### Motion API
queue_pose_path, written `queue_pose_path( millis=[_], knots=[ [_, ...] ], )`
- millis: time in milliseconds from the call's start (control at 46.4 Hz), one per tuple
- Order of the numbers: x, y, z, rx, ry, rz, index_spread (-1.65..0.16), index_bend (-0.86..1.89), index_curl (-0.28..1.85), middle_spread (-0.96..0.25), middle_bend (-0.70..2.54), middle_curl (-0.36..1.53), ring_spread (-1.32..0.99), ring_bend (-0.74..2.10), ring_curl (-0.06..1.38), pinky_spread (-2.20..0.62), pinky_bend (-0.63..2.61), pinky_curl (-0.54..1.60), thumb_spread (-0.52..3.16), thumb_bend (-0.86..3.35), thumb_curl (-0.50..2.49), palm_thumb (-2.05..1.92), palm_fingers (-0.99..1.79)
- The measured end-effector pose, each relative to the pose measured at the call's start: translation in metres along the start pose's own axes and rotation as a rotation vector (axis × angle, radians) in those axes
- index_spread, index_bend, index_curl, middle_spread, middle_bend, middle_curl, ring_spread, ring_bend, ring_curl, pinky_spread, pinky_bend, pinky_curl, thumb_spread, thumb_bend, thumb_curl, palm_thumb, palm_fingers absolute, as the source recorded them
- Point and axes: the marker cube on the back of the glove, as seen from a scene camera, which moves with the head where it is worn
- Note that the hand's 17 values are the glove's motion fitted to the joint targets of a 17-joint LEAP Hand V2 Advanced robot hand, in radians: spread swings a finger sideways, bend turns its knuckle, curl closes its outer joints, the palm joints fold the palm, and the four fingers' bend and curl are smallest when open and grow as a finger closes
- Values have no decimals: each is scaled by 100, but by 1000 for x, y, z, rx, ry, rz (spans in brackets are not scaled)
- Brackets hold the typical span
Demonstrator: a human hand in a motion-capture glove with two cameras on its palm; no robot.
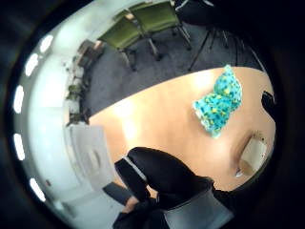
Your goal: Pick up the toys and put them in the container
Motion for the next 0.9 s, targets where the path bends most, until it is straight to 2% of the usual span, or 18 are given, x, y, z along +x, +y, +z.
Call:
queue_pose_path(
  millis=[366, 581, 689, 754, 775, 797, 818, 861, 904],
  knots=[
    [20, -25, 93, -160, -10, 36, -39, 21, 42, -6, 0, 12, -2, 20, 30, -27, 174, 48, 87, -10, 17, -13, -15],
    [22, -27, 117, -156, 47, 56, -39, 16, 41, 1, 4, 8, 1, 25, 32, -24, 164, 43, 84, -10, 18, -13, -18],
    [25, -27, 120, -110, 32, 66, -40, 17, 40, 4, 4, 6, -2, 51, 38, -26, 156, 40, 85, -8, 18, -10, 0],
    [27, -27, 119, -83, 11, 72, -42, 25, 42, 3, 8, 6, -10, 68, 41, -28, 144, 35, 87, -7, 19, -8, 20],
    [27, -27, 118, -77, 3, 72, -41, 18, 39, 4, 5, 5, -6, 62, 39, -28, 151, 37, 86, -8, 19, -9, 4],
    [27, -26, 117, -72, -8, 71, -43, 30, 45, 3, 11, 6, -12, 73, 45, -29, 143, 35, 88, -7, 19, -7, 23],
    [26, -26, 116, -66, -20, 70, -43, 37, 47, 1, 14, 6, -18, 78, 45, -32, 140, 34, 91, -4, 19, -3, 44],
    [25, -23, 113, -54, -51, 69, -44, 38, 45, -1, 15, 6, -23, 79, 43, -33, 136, 31, 93, -4, 20, -3, 51],
    [24, -21, 111, -50, -85, 70, -44, 44, 48, -5, 18, 7, -28, 86, 45, -36, 133, 31, 101, 2, 21, 6, 71]
  ],
)
